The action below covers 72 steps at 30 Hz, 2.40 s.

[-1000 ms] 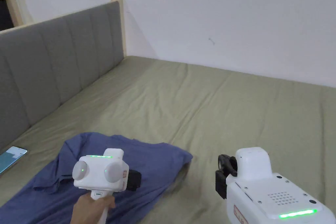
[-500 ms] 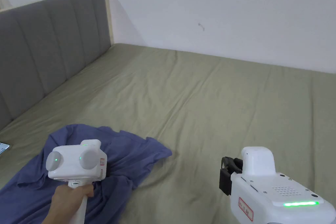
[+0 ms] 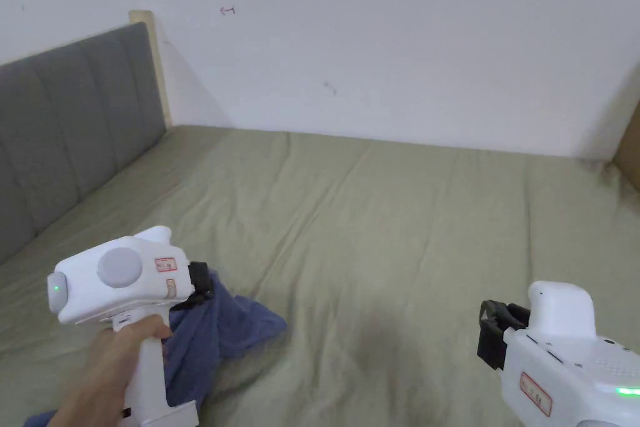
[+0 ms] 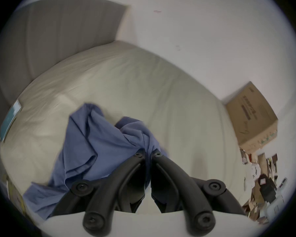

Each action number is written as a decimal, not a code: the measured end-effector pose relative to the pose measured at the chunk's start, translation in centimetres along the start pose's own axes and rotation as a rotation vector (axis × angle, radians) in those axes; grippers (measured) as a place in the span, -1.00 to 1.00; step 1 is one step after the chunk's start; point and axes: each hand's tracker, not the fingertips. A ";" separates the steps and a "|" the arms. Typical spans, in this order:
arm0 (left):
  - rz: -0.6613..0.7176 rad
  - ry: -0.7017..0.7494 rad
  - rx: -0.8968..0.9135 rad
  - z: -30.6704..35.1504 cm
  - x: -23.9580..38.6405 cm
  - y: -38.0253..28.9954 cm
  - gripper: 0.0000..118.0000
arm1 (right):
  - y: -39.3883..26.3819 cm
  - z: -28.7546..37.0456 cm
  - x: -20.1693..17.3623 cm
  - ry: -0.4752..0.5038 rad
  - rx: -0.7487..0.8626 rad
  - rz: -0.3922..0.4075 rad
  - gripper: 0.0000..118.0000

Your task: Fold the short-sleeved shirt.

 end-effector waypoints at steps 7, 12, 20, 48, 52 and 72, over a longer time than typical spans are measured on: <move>-0.268 -0.310 0.008 1.3 18.4 -1.8 -0.94 | 1.2 5.5 7.1 -0.158 0.076 -0.005 -1.00; -0.379 -0.580 -0.110 1.6 29.5 -9.2 -0.94 | 0.7 9.5 12.0 -0.268 0.097 -0.043 -1.00; -0.653 -0.610 -0.402 -3.2 38.5 -26.0 -0.94 | -2.8 13.7 17.7 -0.405 0.044 -0.112 -1.00; -0.493 -0.153 -0.234 -1.3 18.7 -17.4 -0.99 | -5.5 8.5 13.6 -0.248 -0.099 -0.084 -1.00; -0.382 0.082 -0.249 -0.9 9.8 -13.7 -0.52 | -5.2 7.1 12.1 -0.216 -0.109 -0.058 -1.00; -0.243 0.208 -0.333 -4.4 1.6 -12.8 -0.89 | -6.3 4.2 13.5 -0.189 -0.227 -0.116 -1.00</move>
